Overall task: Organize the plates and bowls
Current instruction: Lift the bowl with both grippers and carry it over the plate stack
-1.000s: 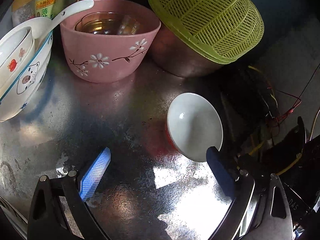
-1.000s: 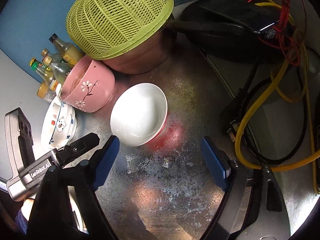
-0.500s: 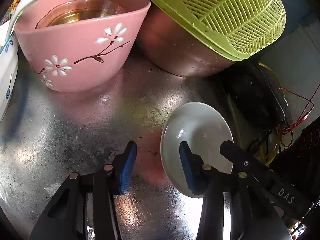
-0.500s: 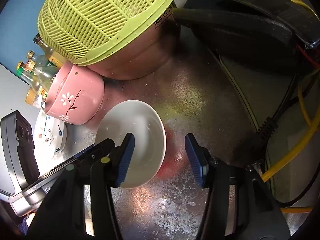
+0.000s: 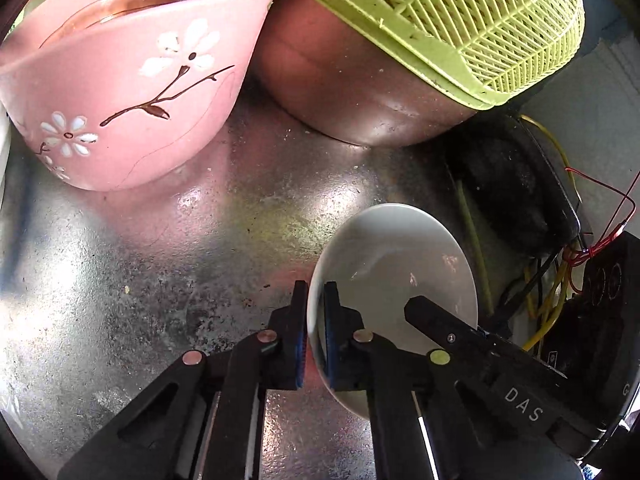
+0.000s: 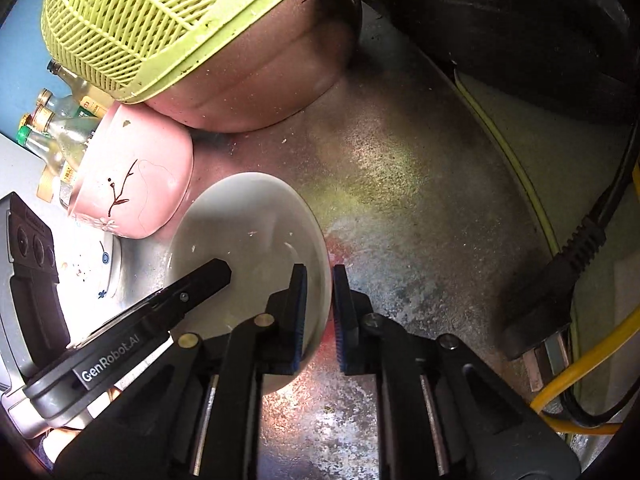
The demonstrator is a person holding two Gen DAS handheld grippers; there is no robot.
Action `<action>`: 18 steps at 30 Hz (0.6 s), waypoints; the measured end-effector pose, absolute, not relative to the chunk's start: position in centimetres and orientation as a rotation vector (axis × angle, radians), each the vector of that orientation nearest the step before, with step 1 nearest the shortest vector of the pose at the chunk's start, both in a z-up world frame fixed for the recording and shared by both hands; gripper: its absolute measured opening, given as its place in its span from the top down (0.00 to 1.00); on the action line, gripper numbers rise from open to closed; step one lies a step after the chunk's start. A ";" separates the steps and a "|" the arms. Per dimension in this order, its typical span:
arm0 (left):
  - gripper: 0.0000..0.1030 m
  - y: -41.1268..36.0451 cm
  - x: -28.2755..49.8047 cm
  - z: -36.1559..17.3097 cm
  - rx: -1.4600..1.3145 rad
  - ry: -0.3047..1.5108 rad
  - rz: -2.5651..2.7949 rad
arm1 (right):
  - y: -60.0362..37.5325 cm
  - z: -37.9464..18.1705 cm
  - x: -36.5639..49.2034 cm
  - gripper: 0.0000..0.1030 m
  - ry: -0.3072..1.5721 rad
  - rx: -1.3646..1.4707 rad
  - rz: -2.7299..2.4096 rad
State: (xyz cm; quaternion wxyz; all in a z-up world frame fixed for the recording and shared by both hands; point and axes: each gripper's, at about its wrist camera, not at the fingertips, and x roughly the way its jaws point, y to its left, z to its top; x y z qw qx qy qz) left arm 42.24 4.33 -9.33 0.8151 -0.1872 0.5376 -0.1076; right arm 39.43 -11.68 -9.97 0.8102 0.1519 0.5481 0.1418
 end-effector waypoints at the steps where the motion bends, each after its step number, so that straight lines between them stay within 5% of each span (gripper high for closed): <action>1: 0.95 4.4 42.1 -9.3 -0.400 1.148 -0.229 | -11.6 -10.0 39.4 0.88 1.172 0.325 0.302; 18: 0.95 6.3 37.4 -7.1 -0.378 1.123 -0.245 | -11.5 -8.3 35.3 0.88 1.146 0.338 0.301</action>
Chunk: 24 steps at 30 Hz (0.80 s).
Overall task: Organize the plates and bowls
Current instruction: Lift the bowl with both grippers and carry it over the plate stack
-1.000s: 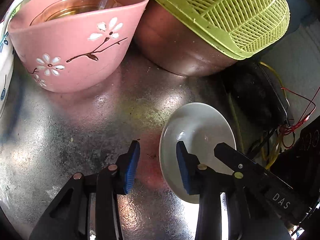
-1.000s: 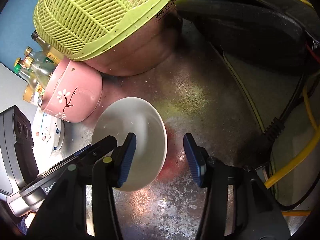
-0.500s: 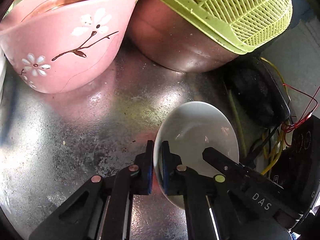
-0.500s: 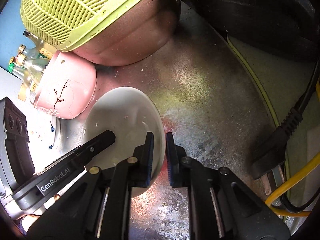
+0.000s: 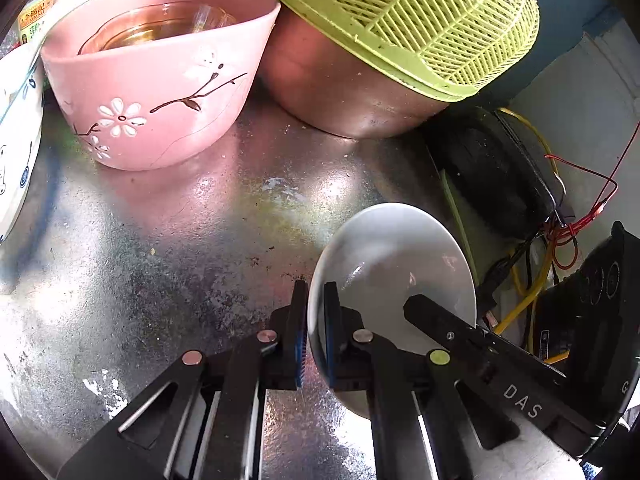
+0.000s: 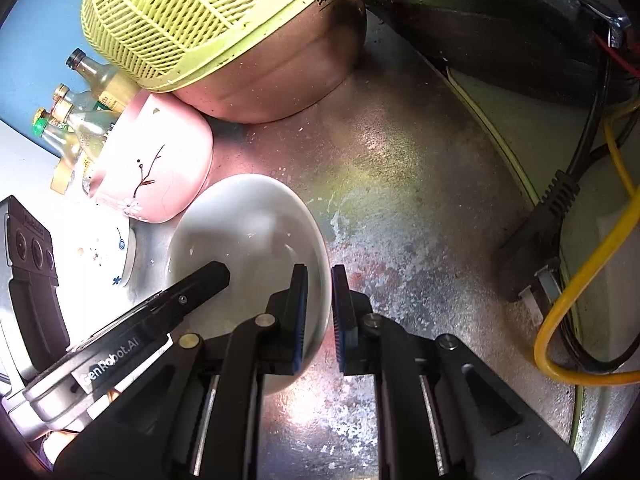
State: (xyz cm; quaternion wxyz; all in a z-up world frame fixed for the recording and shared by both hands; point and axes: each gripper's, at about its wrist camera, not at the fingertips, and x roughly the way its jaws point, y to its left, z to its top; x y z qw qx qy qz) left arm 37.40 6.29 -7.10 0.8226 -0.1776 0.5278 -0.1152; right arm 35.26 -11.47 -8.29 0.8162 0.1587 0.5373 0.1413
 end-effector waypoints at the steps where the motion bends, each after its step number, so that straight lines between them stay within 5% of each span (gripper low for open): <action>1: 0.95 6.3 37.0 -6.9 -0.374 1.122 -0.247 | -11.5 -8.1 34.8 0.88 1.144 0.342 0.303; 24: 0.95 6.1 27.9 -2.1 -0.329 1.084 -0.242 | -12.1 -3.3 27.0 0.88 1.118 0.309 0.340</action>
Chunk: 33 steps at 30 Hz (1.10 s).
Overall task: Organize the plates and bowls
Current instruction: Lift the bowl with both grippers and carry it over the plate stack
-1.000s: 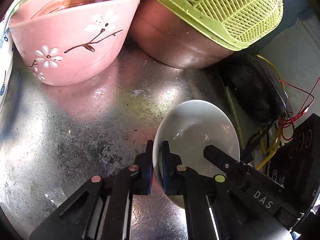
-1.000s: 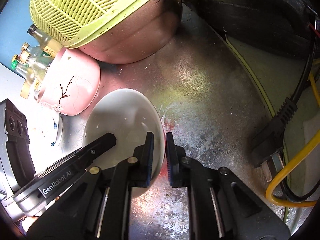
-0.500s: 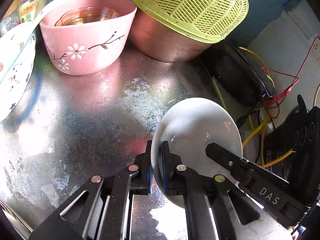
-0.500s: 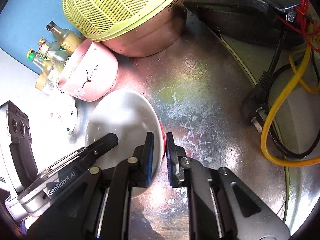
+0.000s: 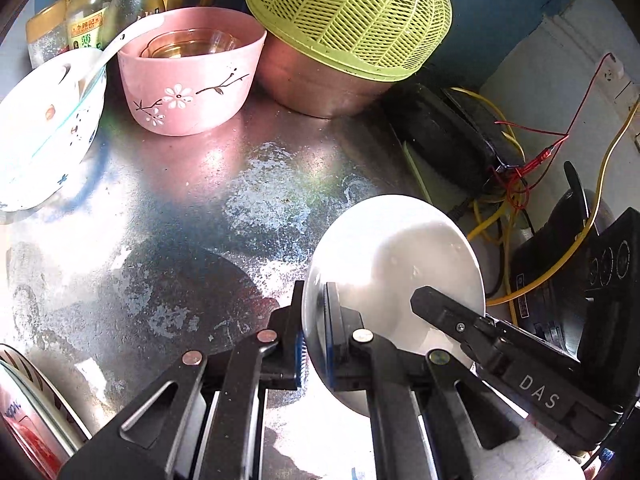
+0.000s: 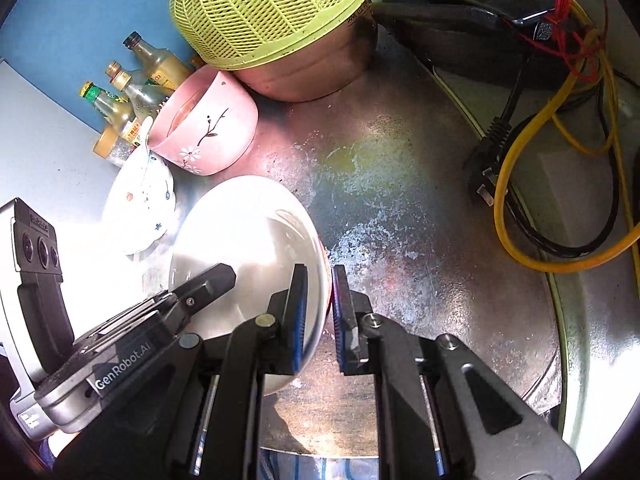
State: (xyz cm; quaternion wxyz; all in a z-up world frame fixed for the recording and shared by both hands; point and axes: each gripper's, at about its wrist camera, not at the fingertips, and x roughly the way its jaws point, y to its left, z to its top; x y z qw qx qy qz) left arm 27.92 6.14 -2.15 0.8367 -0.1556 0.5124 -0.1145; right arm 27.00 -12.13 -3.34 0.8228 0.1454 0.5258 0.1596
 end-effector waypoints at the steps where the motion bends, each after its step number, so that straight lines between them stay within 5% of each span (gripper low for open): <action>1: 0.95 6.2 27.5 -1.8 -0.329 1.080 -0.240 | -12.1 -3.1 26.6 0.88 1.115 0.306 0.343; 33: 0.95 11.7 17.0 1.9 -0.400 1.017 -0.074 | -6.8 0.2 18.4 0.88 1.115 0.193 0.520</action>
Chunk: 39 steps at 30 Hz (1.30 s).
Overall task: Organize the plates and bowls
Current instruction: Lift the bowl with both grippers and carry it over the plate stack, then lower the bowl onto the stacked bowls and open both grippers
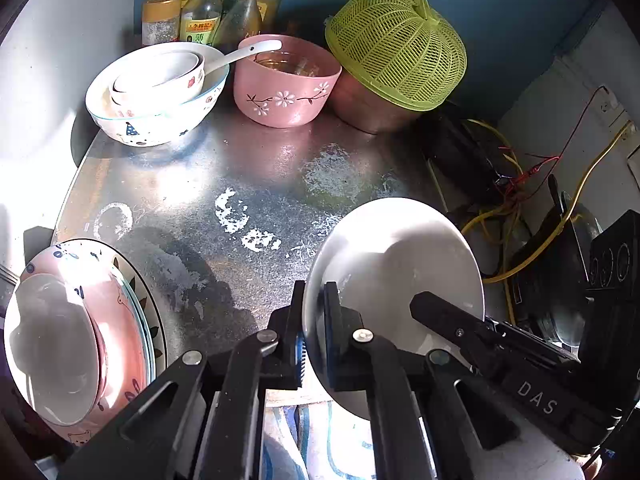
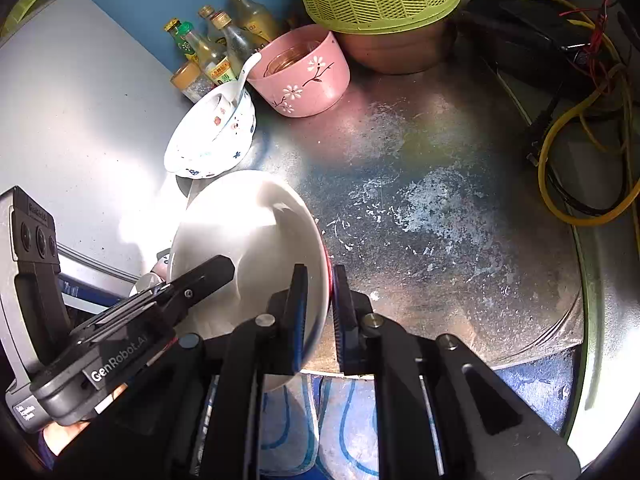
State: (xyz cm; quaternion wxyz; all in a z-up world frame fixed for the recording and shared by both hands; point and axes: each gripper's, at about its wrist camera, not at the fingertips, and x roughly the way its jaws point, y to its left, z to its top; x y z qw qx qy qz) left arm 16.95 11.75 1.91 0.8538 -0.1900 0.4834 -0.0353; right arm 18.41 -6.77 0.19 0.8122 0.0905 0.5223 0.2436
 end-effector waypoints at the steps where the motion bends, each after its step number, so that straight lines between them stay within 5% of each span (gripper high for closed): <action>1: 0.95 12.0 16.8 2.0 -0.403 1.013 -0.067 | -6.5 0.3 18.3 0.88 1.116 0.190 0.527; 39: 0.95 26.6 8.0 1.9 -0.575 0.937 0.274 | 9.5 0.4 14.7 0.88 1.164 -0.015 0.854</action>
